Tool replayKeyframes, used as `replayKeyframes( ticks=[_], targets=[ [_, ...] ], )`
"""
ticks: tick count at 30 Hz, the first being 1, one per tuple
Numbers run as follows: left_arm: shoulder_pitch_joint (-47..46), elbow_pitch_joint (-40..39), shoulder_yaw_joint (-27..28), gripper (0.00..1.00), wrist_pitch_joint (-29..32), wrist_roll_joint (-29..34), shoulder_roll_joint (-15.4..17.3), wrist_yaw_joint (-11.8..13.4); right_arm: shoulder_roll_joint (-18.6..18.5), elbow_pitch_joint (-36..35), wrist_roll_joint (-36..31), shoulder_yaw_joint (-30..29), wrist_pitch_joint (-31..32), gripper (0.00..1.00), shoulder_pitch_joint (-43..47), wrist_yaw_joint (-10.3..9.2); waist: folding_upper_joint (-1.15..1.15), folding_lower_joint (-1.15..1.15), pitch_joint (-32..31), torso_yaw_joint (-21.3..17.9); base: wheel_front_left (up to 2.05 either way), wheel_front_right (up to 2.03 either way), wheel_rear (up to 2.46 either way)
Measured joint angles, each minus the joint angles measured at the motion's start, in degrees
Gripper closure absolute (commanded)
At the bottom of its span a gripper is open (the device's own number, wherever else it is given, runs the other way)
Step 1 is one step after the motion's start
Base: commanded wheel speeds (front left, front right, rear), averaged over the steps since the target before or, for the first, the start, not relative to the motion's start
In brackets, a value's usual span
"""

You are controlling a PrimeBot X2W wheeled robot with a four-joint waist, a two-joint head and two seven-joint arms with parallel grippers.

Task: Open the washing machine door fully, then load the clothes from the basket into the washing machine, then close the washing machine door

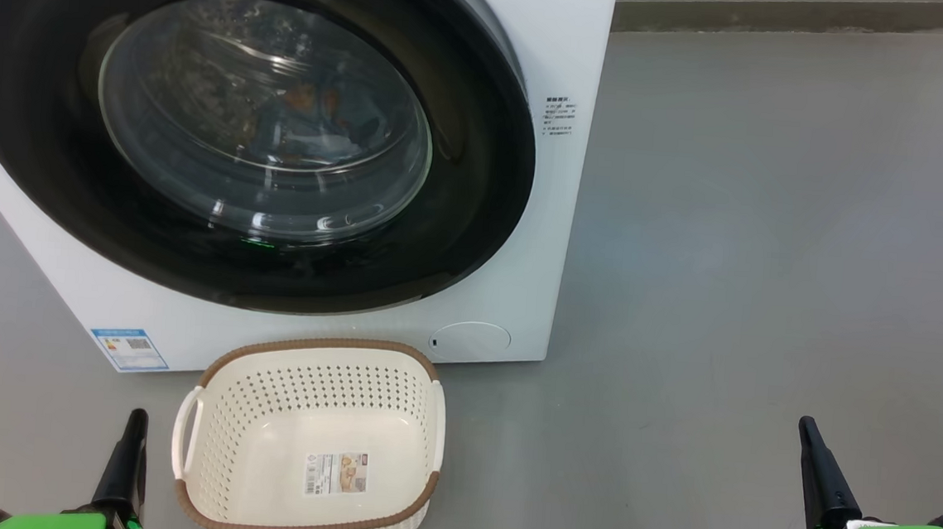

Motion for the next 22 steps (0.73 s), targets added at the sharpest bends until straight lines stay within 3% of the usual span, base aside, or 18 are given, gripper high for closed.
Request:
replayKeyframes(
  ticks=[22],
  targets=[
    [0.00,-0.01,0.01,1.00,0.00,0.00,0.00,0.00,0.01,0.00,0.00,0.00,0.00,1.00,0.00,0.00,0.00,0.00,0.00,0.00,0.00,0.00,0.00]
  ],
)
